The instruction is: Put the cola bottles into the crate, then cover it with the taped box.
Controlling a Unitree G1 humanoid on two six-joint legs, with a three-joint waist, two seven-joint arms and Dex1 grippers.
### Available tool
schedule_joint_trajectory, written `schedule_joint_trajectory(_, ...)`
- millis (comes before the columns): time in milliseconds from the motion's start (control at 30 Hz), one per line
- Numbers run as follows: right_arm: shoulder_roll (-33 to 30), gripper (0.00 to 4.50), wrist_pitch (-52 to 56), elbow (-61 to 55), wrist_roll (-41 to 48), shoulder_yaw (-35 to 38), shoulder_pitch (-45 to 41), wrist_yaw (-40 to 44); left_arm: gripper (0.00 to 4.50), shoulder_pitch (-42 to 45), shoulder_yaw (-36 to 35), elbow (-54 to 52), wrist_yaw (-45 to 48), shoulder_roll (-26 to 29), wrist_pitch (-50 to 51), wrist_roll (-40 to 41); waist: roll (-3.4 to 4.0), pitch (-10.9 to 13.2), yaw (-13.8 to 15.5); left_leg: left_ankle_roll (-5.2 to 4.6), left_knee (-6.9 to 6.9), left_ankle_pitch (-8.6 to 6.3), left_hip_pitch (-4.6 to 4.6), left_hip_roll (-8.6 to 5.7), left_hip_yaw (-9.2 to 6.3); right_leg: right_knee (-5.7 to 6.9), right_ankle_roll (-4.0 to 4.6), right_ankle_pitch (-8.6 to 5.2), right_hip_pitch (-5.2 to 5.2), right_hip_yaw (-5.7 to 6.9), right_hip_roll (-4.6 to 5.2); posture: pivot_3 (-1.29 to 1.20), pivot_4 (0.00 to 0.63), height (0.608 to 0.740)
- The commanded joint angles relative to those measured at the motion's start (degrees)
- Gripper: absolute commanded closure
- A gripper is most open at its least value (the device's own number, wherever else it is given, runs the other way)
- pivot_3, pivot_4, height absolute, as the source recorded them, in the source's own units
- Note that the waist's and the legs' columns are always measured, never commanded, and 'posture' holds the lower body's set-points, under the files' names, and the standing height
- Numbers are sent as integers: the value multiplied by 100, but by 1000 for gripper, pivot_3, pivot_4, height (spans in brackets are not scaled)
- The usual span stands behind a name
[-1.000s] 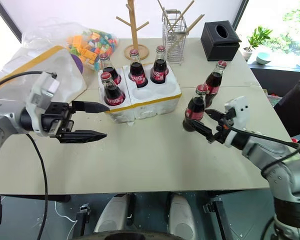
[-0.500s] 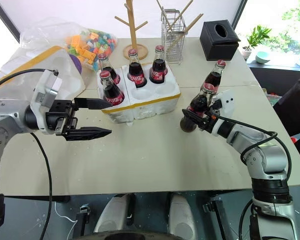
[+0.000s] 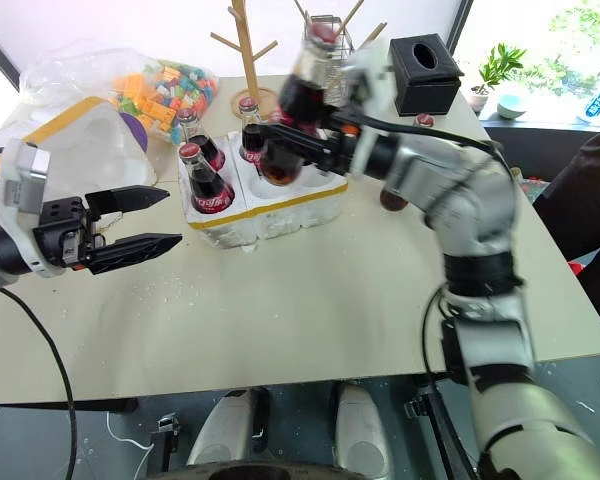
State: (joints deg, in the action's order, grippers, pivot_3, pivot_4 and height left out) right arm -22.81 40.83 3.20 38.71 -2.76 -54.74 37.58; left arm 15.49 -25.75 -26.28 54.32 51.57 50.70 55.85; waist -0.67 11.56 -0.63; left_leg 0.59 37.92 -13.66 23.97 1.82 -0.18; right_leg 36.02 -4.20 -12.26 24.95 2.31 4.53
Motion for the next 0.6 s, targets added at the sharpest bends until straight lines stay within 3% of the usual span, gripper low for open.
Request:
schedule_joint_trajectory(33, 315, 1674, -689, 822, -599, -158, -533, 187, 0, 70, -17, -227, -131, 5, -128, 152, 0, 0, 19, 0, 0, 0, 2, -1, -1, 1, -1, 0, 0, 0, 0, 0, 150, 740)
schedule_joint_trajectory(233, 646, 1674, -1280, 2045, -1661, -810, -800, 579, 0, 73, 27, -305, -212, 56, -184, 219, 0, 0, -11, 1, -2, 0, 41, -3, 1, 7, -24, 14, 42, -1, 3, 0, 150, 740)
schedule_joint_trajectory(400, 860, 1674, -1284, 2391, -1927, -870, -775, 765, 0, 148, 79, -232, -198, 84, -225, 215, 1, 1, -16, 1, -5, 0, 41, -2, 1, 9, -23, 13, 45, 0, 2, 0, 150, 740)
schedule_joint_trajectory(433, 923, 641, -1303, 2454, -1990, -881, -739, 772, 0, 191, 144, -203, -184, 76, -251, 177, 1, 1, -17, 1, -5, 0, 41, -2, 1, 9, -23, 13, 45, 0, 2, 0, 150, 740)
schedule_joint_trajectory(500, 996, 29, -1374, 2523, -2144, -902, -680, 709, 0, 282, 264, -153, -165, 59, -282, 133, -1, 0, -20, 1, -5, 0, 38, -2, 2, 9, -24, 13, 43, 0, 2, 0, 150, 740)
schedule_joint_trajectory(600, 968, 29, -1324, 2239, -2199, -713, -547, 489, 0, 449, 453, -98, -144, 33, -308, 133, -1, 0, -11, 2, -5, 1, 36, -2, 1, 11, -23, 13, 42, 0, 1, 0, 150, 740)
